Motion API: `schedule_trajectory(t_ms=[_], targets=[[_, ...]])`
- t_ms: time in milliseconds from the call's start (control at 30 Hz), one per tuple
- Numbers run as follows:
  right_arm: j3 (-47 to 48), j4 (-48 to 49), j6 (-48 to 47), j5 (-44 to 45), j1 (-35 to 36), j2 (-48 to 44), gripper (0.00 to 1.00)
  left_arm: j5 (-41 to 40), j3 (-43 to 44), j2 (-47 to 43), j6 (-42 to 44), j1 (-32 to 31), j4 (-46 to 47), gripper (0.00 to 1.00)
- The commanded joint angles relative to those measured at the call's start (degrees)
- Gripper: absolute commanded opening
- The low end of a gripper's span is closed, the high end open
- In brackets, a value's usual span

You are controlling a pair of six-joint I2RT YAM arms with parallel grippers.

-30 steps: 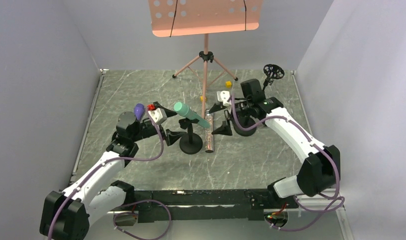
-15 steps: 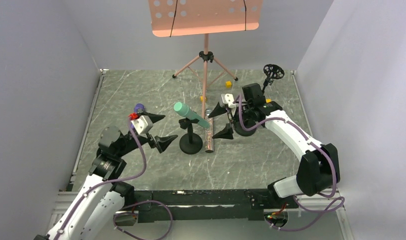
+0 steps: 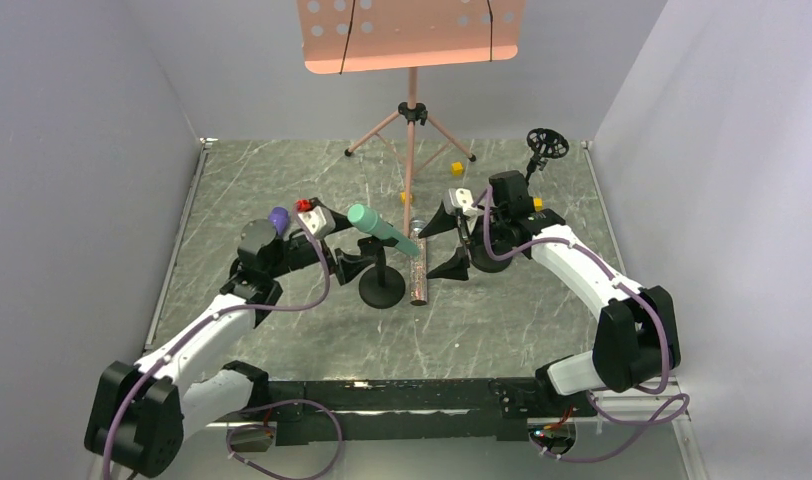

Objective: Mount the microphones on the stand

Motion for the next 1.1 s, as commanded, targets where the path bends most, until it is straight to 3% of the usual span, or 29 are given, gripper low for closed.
schedule_trajectory(t_ms=[0, 500, 1067], targets=[[-0.32, 3.15, -0.28, -4.07, -0.25, -1.65, 1.00, 4.32, 1.02, 3.59, -6.06, -0.40, 14.69, 0.99], [-0.42, 2.44, -1.25, -4.57, -0.36, -1.11, 1.00, -2.95, 3.69, 9.80, -1.76, -7.79, 14.48, 0.95], [-0.22, 1.04, -2.68, -4.09, -0.50, -0.52, 1.00, -5.38, 1.67, 13.82, -8.48, -8.00, 25.04, 0.44]])
